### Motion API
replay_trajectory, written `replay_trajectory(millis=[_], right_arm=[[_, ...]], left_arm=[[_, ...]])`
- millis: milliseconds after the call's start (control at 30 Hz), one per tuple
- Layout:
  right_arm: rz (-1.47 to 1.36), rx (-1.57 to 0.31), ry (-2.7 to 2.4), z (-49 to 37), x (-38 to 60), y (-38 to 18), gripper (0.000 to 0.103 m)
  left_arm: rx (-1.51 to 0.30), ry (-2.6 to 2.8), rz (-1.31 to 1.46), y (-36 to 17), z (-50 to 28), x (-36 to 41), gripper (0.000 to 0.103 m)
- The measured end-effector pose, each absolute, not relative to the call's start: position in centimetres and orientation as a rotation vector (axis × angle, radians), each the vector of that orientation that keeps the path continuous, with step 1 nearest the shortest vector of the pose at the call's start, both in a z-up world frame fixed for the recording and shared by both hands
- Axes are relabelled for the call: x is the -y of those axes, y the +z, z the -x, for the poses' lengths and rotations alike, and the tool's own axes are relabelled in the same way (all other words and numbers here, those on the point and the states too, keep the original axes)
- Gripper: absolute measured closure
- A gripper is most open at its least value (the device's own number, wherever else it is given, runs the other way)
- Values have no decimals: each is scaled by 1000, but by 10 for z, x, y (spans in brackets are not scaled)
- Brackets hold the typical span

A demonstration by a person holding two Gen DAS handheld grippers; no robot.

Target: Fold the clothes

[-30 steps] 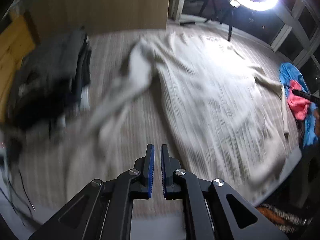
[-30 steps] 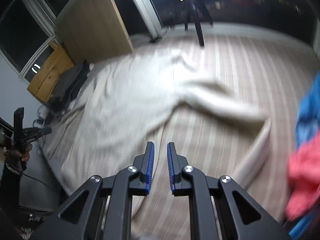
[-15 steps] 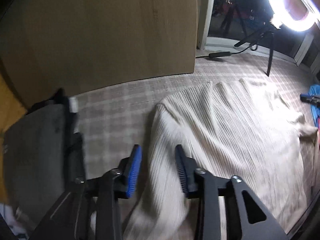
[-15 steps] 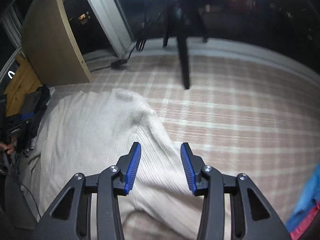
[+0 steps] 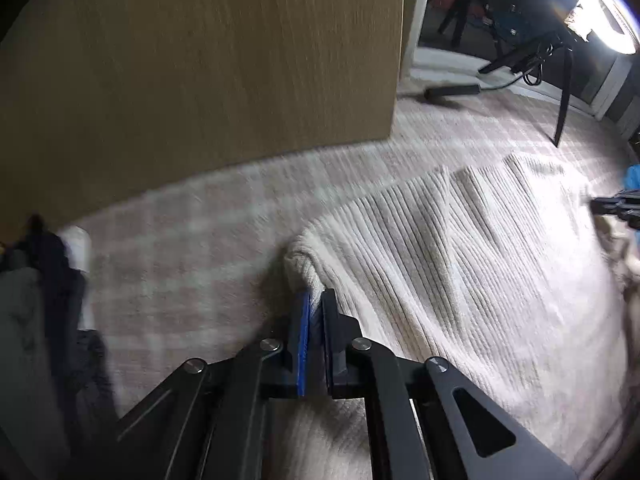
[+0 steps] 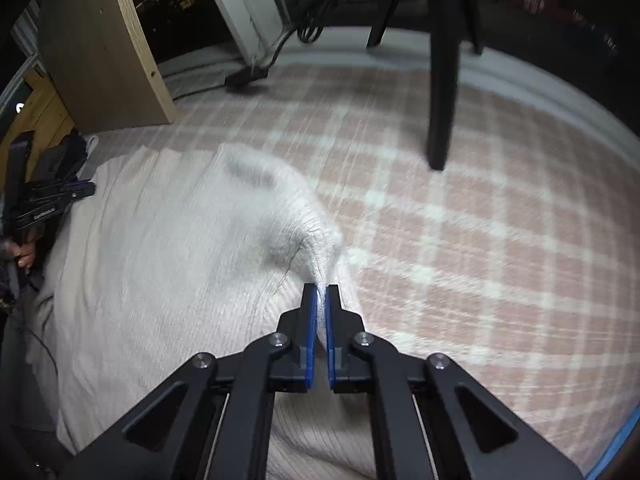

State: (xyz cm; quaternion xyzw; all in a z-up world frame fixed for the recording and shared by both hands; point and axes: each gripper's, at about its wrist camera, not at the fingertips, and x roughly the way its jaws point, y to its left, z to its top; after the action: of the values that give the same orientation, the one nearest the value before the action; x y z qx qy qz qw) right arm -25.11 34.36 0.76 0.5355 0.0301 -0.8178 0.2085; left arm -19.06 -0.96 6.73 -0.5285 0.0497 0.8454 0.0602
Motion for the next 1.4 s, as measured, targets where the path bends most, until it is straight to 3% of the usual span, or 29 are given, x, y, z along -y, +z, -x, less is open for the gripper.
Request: replay_trajectory(millis=[167, 233, 467, 600, 733, 833, 1067, 1100, 1167, 1333, 1400], right_arm=[[-1267, -155, -2523, 239, -369, 73, 100], [-1248, -198, -2577, 245, -375, 77, 100], [-1385, -348, -2594, 270, -364, 17, 100], [-1458, -377, -2598, 271, -368, 13, 95], [-1417, -97, -2577, 250, -404, 54, 94], [-1339, 109, -2510, 204, -438, 99, 93], [-1246, 309, -2371, 58, -497, 156, 85], [-1250, 331, -2347, 43, -501, 153, 77], [-1257, 373, -2299, 11, -509, 147, 73], [-1416, 520, -2099, -55, -496, 73, 73], [-1499, 548, -2040, -71, -481, 40, 73]], left_arm=[[-243, 2673, 1430, 117, 173, 5, 98], [-320, 2691, 1435, 114, 183, 3, 98], [-370, 2708, 1637, 45, 215, 11, 95], [-350, 2730, 1622, 61, 209, 16, 91], [-318, 2763, 1524, 108, 178, 26, 91], [-173, 2759, 1445, 150, 123, 43, 88], [-37, 2679, 1501, 188, -51, 62, 84], [16, 2648, 1529, 185, -77, 65, 81], [93, 2602, 1571, 178, -125, 62, 79], [279, 2413, 1686, 119, -197, 14, 73], [231, 2373, 1713, 97, -205, -4, 73]])
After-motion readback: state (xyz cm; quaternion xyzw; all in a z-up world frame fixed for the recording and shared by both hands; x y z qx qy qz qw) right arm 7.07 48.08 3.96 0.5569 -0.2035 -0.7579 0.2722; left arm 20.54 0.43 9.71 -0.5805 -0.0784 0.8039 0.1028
